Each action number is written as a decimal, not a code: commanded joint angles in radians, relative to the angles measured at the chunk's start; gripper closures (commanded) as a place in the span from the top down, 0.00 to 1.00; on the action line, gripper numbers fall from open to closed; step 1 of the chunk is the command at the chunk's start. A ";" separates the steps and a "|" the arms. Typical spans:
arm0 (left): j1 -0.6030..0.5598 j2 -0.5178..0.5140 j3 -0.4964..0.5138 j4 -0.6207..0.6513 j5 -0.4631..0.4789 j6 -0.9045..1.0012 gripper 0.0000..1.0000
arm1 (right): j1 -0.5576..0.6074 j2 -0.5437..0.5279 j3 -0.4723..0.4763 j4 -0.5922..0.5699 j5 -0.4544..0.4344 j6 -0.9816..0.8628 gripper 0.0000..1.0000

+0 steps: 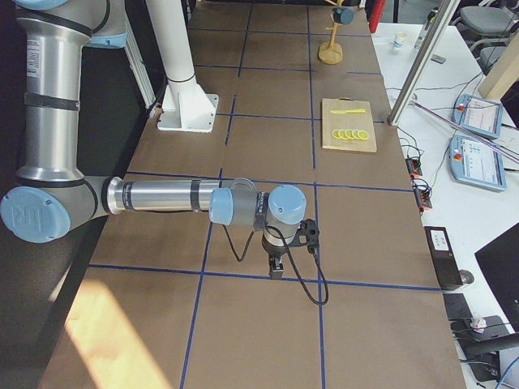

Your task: Hang cup on storage rack

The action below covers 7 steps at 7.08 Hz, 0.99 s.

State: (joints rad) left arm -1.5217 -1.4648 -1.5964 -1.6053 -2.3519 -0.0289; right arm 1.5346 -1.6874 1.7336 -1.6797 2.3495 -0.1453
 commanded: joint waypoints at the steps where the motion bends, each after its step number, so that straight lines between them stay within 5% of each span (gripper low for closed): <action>1: 0.003 0.027 -0.010 -0.001 0.000 0.003 1.00 | -0.001 0.000 0.001 0.000 0.001 0.000 1.00; 7: 0.003 0.032 -0.022 0.001 -0.001 0.001 1.00 | -0.004 0.000 0.000 0.000 0.002 0.000 1.00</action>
State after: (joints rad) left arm -1.5181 -1.4335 -1.6184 -1.6050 -2.3522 -0.0274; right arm 1.5315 -1.6874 1.7335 -1.6797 2.3514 -0.1452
